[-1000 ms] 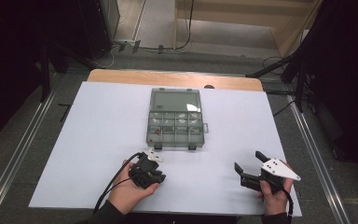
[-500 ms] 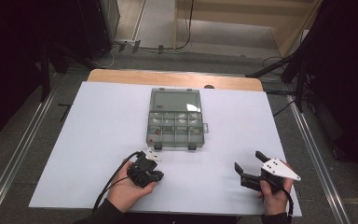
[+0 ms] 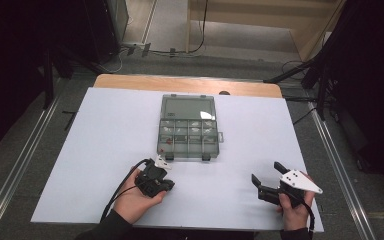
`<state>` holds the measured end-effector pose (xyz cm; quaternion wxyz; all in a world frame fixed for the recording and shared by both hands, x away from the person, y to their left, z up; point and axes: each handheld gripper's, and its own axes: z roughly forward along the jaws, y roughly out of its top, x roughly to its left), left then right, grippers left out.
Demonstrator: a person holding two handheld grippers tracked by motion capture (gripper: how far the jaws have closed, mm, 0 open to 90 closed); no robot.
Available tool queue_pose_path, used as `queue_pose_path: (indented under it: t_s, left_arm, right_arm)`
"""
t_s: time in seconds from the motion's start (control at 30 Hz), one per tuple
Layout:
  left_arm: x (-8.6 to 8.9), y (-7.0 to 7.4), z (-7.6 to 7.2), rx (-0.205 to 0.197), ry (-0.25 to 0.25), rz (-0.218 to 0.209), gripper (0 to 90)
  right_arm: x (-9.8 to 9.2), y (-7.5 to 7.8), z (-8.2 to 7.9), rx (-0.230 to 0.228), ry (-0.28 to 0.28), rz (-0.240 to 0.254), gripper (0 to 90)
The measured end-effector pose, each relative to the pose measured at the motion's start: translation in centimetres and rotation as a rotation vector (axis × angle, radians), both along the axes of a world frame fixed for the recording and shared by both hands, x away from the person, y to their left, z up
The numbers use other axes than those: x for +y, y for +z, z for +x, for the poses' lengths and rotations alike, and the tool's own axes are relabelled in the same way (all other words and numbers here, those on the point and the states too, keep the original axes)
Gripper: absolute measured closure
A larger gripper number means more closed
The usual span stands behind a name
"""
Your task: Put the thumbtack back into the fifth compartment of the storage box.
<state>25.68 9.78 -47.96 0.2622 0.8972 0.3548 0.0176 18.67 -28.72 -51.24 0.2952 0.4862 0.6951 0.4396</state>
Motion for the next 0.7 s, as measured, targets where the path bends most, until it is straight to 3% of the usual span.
queue_pose_path:
  t_s: [0.7]
  left_arm:
    - [0.3,1.9,1.8,-0.027,0.001,-0.011,85.2]
  right_arm:
    - [0.0,0.0,0.0,-0.004,0.001,-0.001,10.1]
